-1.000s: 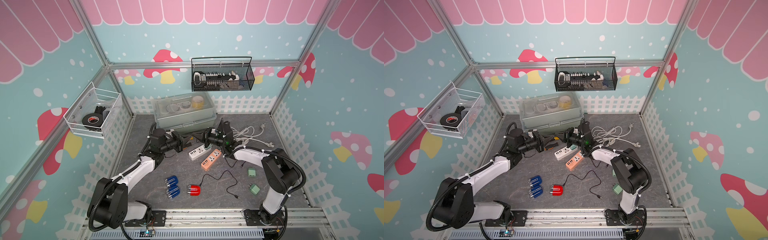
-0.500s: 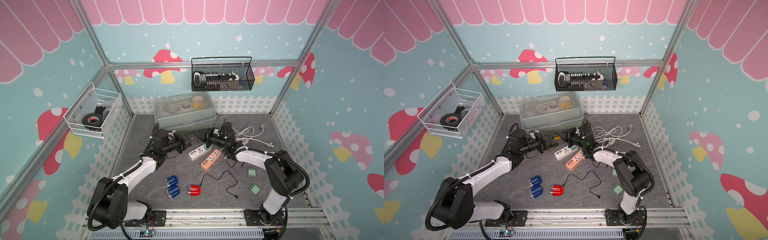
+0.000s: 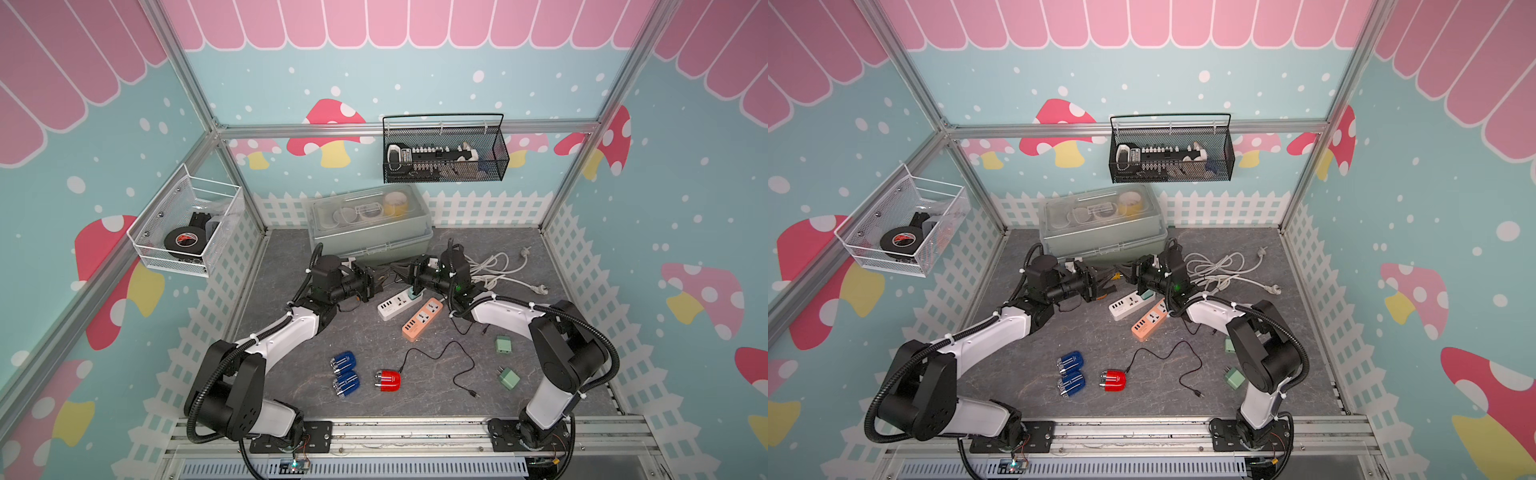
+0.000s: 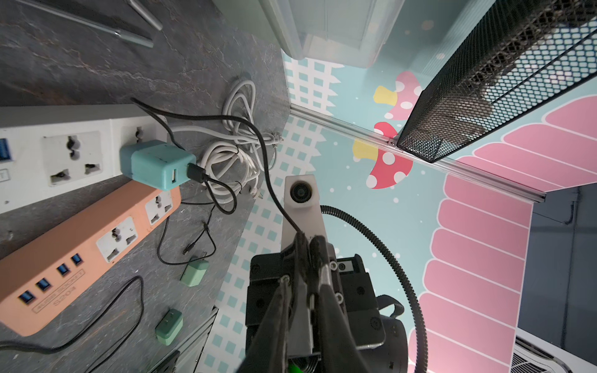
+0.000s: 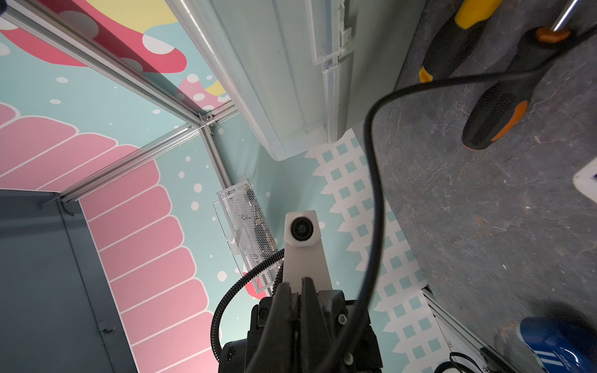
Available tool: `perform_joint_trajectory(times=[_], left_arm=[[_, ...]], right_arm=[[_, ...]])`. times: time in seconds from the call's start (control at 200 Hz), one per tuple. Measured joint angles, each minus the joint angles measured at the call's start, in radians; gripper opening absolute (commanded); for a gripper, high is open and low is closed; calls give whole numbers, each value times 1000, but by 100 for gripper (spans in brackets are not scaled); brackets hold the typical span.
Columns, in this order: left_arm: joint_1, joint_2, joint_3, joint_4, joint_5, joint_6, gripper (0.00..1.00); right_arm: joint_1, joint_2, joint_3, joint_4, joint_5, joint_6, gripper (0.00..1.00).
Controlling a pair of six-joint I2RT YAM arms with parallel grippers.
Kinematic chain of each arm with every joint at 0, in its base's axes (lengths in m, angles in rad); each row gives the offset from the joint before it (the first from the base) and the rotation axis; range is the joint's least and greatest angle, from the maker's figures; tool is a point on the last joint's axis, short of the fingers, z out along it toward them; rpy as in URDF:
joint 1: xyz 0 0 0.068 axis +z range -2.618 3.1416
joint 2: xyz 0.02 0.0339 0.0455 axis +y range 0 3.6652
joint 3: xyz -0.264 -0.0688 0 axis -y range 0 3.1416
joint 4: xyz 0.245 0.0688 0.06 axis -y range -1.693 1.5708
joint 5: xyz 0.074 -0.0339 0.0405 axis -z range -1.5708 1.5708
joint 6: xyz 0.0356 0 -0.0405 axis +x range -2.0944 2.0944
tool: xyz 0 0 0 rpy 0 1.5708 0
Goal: Charge the electric shaver
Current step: Pick up the charging cable from the center of the board.
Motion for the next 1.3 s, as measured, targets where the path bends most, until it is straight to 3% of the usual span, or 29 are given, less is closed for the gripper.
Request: perform_joint_trajectory(times=[0.26, 0.4, 0.555, 0.805, 1.036, 1.251, 1.301], left_arm=[[-2, 7, 2, 19, 0, -7, 0], [-2, 9, 2, 20, 1, -7, 0], [6, 9, 2, 17, 20, -6, 0], [58, 11, 34, -35, 137, -2, 0], [77, 32, 87, -97, 278, 18, 0], [78, 34, 90, -196, 354, 72, 0], [78, 34, 91, -208, 362, 80, 0]], right_arm=[[1, 0, -2, 0, -2, 0, 0], [1, 0, -2, 0, -3, 0, 0], [-6, -1, -3, 1, -38, -2, 29], [-53, -18, -22, 1, -219, -27, 43], [-66, -31, -46, -8, -356, -50, 47], [-72, -35, -48, 8, -396, -47, 47], [-78, -40, -53, 10, -402, -47, 43]])
